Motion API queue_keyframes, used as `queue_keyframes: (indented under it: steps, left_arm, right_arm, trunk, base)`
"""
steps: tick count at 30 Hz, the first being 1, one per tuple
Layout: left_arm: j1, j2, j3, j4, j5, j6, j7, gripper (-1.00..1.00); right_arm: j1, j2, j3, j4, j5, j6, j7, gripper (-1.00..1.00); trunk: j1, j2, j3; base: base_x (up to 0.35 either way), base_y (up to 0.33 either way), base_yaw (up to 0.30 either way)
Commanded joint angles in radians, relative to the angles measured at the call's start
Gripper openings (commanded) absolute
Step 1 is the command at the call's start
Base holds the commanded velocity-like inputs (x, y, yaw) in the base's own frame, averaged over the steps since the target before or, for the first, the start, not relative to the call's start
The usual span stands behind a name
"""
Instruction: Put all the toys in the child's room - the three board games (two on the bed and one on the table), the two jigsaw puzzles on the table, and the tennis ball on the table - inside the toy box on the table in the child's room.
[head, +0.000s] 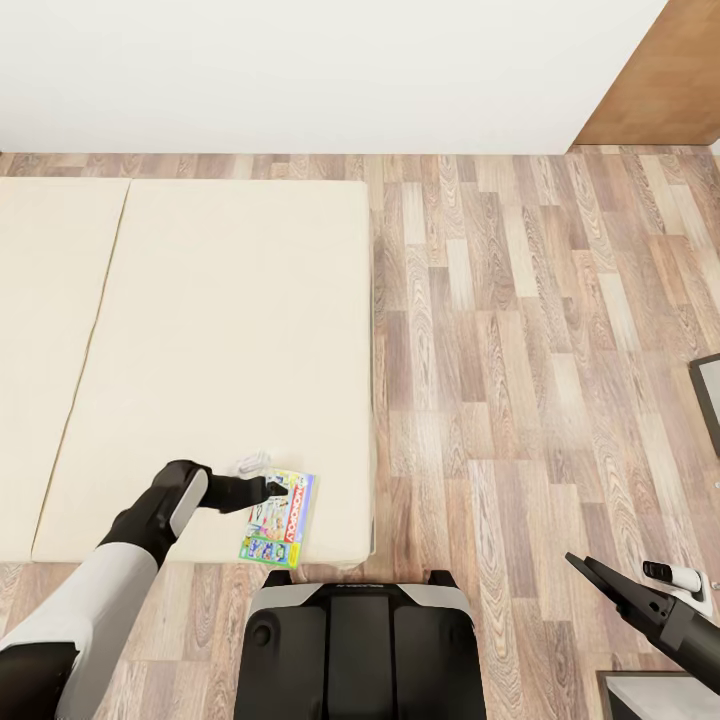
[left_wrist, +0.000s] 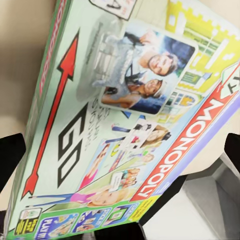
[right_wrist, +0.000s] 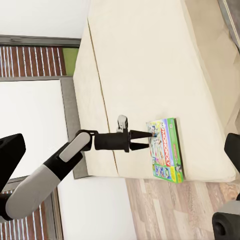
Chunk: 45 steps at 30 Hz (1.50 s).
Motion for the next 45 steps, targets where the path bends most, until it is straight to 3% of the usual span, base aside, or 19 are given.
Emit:
queue_keyframes:
  steps: [1,28,45]
  left_arm:
    - [-0.001,0.001,-0.001,-0.001,0.000,0.008,-0.002,1.00]
    - [-0.009,-0.002,0.022,-0.001,0.000,0.074,-0.003,1.00]
    - [-0.009,-0.008,0.024,0.000,0.003,0.071,-0.006,1.00]
  right_arm:
    - [0.000,0.000,0.000,-0.001,-0.005,0.007,-0.001,1.00]
    - [0.000,0.000,0.000,-0.001,-0.004,0.007,-0.001,1.00]
    - [0.000,0.000,0.000,-0.001,-0.005,0.007,-0.001,1.00]
  trunk:
    - [0.001,-0.002,-0.001]
    - [0.001,-0.002,-0.001]
    - [0.001,-0.002,-0.001]
  base:
    - [0.000,0.000,0.000]
    - [0.000,0.000,0.000]
    - [0.000,0.000,0.000]
